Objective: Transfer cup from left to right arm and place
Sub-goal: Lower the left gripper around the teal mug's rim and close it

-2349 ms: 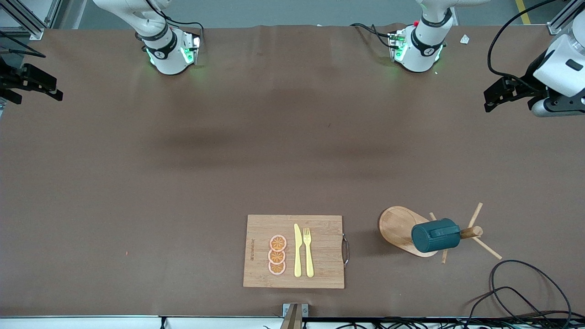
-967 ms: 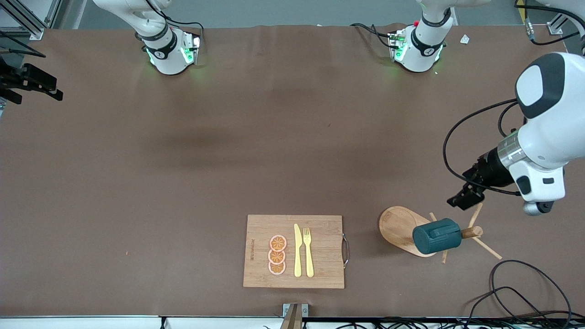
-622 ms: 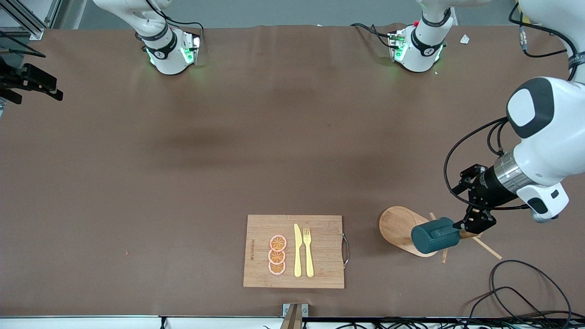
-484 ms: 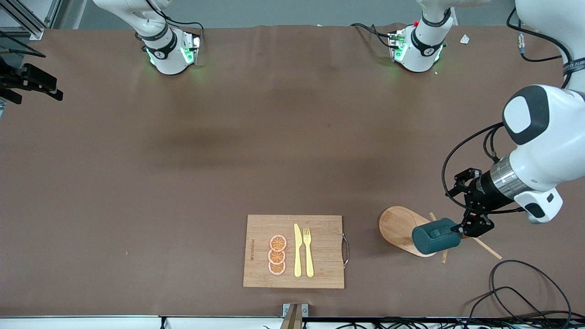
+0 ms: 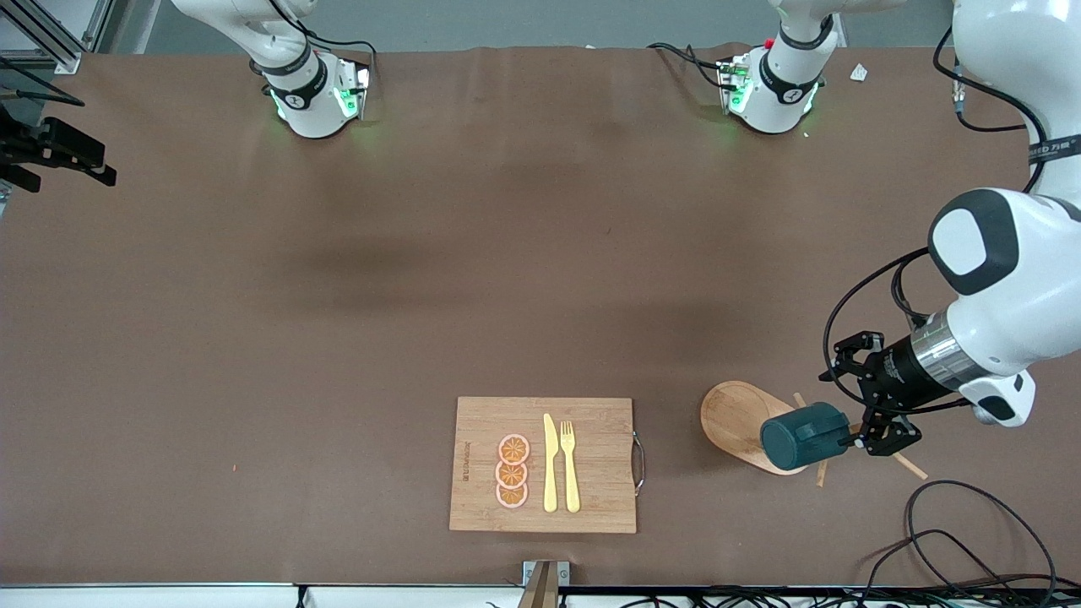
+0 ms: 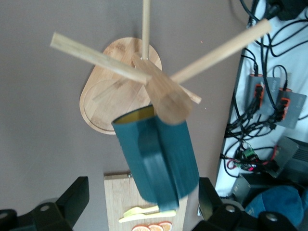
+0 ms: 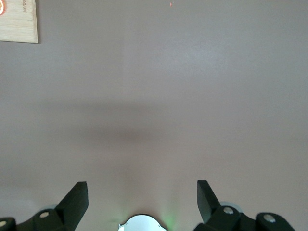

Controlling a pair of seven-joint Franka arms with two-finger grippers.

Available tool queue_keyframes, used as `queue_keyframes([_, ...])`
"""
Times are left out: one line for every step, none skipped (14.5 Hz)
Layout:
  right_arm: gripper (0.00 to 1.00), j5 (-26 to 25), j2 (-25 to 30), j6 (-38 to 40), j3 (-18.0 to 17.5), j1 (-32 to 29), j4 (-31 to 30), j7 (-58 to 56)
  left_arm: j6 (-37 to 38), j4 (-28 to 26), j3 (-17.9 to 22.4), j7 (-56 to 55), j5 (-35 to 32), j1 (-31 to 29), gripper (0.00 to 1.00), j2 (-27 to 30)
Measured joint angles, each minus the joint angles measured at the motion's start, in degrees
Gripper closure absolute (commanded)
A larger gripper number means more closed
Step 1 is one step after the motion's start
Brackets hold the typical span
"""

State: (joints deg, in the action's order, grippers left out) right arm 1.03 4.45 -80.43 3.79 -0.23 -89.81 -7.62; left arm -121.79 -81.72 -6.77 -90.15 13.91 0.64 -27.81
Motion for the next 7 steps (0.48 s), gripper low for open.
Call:
queue_keyframes([0.00,0.00,0.00,0.00,0.00,0.00,0.00,0.00,-0.17,0.03,0.02,0.00,0.00,-0.17,0.00,-0.58])
queue_keyframes([0.00,0.00,0.00,0.00,0.00,0.00,0.00,0.00,-0.24,0.07,0.05,0.00,0.00,-0.26,0.00,-1.08])
queue_keyframes([0.00,0.00,0.00,0.00,0.00,0.00,0.00,0.00,-0.34,0.08,0.08,-0.01,0.00,-0.29,0.00,-1.51])
queue_keyframes([0.00,0.00,0.00,0.00,0.00,0.00,0.00,0.00,-0.71,0.10,0.08,-0.07,0.09,-0.31,0.00,-1.86])
queue_keyframes([0.00,0.00,0.00,0.00,0.00,0.00,0.00,0.00,-1.18,0.13,0.08,-0.22,0.35,-0.34,0.00,-2.15])
queue_keyframes([0.00,0.00,0.00,0.00,0.00,0.00,0.00,0.00,-1.61,0.16,0.08,-0.74,0.54,-0.37,0.00,-2.39])
queue_keyframes([0.00,0.00,0.00,0.00,0.00,0.00,0.00,0.00,-1.84,0.19,0.08,-1.39,0.58,-0.39,0.00,-2.60])
